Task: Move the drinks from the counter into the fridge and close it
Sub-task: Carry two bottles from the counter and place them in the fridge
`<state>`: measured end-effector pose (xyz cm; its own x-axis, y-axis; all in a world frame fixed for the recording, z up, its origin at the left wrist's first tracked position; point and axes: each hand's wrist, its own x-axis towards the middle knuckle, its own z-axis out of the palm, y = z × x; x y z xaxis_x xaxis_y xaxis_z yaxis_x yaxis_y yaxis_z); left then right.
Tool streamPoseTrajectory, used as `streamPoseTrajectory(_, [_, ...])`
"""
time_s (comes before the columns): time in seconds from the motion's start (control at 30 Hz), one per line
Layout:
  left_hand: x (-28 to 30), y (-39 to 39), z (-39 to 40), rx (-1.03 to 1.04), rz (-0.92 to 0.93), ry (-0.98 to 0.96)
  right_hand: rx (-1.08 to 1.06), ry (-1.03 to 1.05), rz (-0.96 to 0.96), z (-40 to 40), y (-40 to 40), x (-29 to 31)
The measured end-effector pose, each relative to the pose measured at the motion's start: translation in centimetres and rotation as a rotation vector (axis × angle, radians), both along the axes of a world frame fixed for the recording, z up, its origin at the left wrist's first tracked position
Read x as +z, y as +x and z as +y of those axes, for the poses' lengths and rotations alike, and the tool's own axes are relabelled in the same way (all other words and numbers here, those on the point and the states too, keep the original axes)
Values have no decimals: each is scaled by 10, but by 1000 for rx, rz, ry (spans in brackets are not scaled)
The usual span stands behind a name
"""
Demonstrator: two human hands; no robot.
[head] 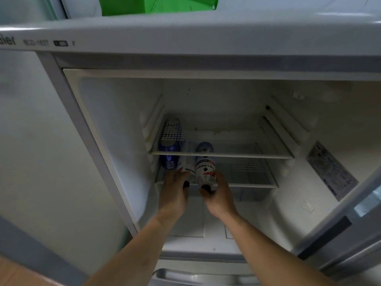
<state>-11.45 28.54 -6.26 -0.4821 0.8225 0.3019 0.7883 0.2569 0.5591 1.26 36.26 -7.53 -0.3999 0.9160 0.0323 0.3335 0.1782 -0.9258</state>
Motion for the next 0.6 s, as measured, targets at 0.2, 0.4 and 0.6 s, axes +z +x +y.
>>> streamPoseTrajectory(0.2, [-17,-5,7,-17,325,-209,-8,334,-340,7,-5,-6])
streamPoseTrajectory(0.4, [4,-12,38,-36,341,-289,46,323,-639,50,-25,12])
streamPoseTrajectory(0.6, [14,-18,58,-90,356,-489,61,248,-758,78,-42,20])
